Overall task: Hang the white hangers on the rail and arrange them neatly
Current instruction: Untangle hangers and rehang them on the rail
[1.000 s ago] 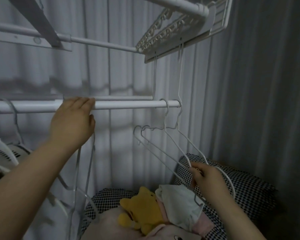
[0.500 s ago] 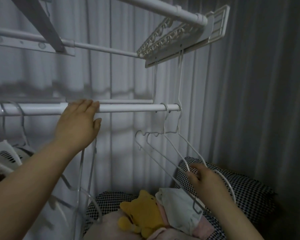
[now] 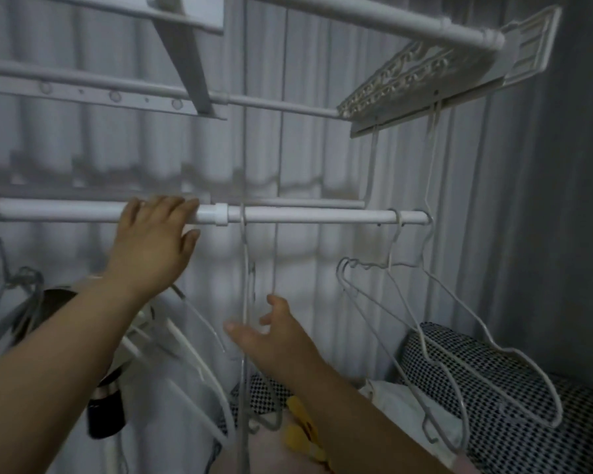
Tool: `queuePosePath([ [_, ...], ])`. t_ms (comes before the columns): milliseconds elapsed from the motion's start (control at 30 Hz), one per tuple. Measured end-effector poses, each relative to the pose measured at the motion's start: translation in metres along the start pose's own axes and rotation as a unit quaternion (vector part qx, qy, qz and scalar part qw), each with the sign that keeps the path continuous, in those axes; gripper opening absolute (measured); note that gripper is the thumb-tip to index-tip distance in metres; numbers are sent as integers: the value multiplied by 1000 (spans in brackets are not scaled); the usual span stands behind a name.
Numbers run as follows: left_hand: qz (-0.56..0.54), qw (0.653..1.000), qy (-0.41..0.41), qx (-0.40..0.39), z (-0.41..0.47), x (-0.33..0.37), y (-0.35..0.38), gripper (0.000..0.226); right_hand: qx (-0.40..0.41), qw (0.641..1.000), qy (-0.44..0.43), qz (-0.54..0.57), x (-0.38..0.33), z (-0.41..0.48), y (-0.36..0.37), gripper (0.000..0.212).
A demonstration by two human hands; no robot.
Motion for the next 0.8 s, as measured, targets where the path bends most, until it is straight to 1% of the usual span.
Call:
queuePosePath([
  [33,-6,1000,-1,4,0,0,-1,61,-23,1000,8,6,4,5,10,85],
  [67,-7,1000,2,8,-1,2,-1,61,-39,999,10,8,8,9,18,81],
  [133,5,1000,18,11,-3,5,1,56,-44,999,4,5,10,12,22,60],
  [200,13,999,35,18,-4,7,2,55,-24,999,-9,19,11,9,13,39],
  [300,29,998,57,14,-4,9,7,79,34,999,-16,39,15,3,-12,13],
  [400,35,997,65,22,-3,11,13,88,74,997,-24,16,22,-1,-37,15],
  [467,33,997,61,30,-2,12,15,89,85,996,-14,28,29,-2,-52,12],
  [533,36,997,57,41,-2,11,16,83,98,994,1,47,37,-3,-68,13],
  [600,33,996,61,64,-2,9,16,69,112,991,26,68,46,-6,-88,17],
  [633,30,995,62,70,-2,8,15,67,115,990,37,75,50,-8,-97,15],
  [800,10,997,51,63,-2,9,17,64,155,985,49,63,63,-19,-139,11],
])
Point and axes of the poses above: each hand's wrist, its own z-axis towards the middle knuckle, its own y-axis out of the palm, x = y × z, the point moved 10 cm from there along z, towards the middle knuckle, and after that the axes turned 4 degrees about -z, right-handed, at the moved point
